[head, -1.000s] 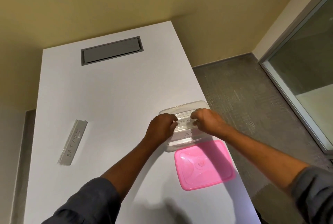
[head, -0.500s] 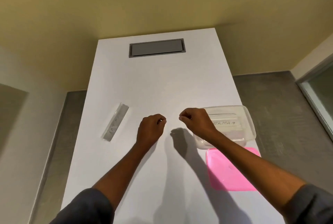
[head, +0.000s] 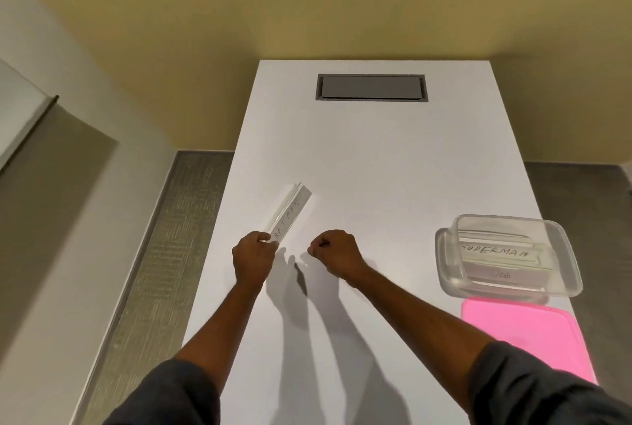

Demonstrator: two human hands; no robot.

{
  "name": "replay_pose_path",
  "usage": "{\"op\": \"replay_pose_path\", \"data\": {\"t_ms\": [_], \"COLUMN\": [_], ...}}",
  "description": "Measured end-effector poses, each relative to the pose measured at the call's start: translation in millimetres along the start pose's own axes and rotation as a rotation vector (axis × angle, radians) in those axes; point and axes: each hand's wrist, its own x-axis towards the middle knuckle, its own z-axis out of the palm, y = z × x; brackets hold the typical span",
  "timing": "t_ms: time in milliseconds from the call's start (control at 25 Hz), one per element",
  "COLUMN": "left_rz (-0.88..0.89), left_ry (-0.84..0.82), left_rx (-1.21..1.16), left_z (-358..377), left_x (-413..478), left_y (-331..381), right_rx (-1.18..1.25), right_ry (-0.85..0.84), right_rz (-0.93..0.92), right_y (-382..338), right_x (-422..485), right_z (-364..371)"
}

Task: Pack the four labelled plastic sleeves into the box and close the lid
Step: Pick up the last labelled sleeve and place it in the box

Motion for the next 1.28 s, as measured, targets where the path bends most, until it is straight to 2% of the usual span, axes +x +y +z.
{"op": "replay_pose_path", "data": {"t_ms": [80, 280, 480, 760, 1080, 1280], "left_rz": [-0.073, -0.113, -0.187, -0.206, -0.195, -0.093], "left_ry": [0.009, 0.035, 0.031, 0.023, -0.06, -0.154], "left_rx": [-0.051, -0.073, -0.267, -0.477, -0.494, -0.41], "left_z": [-2.1, 7.2, 12.9, 2.8, -6.2, -8.0], "left_x": [12.2, 35.3, 51.3, 54.2, 30.5, 6.8], "left_y": [-13.0, -26.4, -36.4, -43.2, -42.5, -32.0], "right_rx": [-0.004, -0.057, -0.109, -0.104, -0.071, -0.048], "right_ry": [-0.008, 0.002, 0.026, 0.043, 0.074, 0.133], "right_rz": [0.009, 0.04, 0.097, 0.101, 0.051, 0.035], "right_y": [-3.3, -1.8, 2.0, -5.1, -4.1, 4.9], "right_x": [6.1, 18.4, 23.8, 22.2, 3.3, -11.9], "right_z": [21.2, 47.0, 49.1, 34.7, -2.6, -42.3]}}
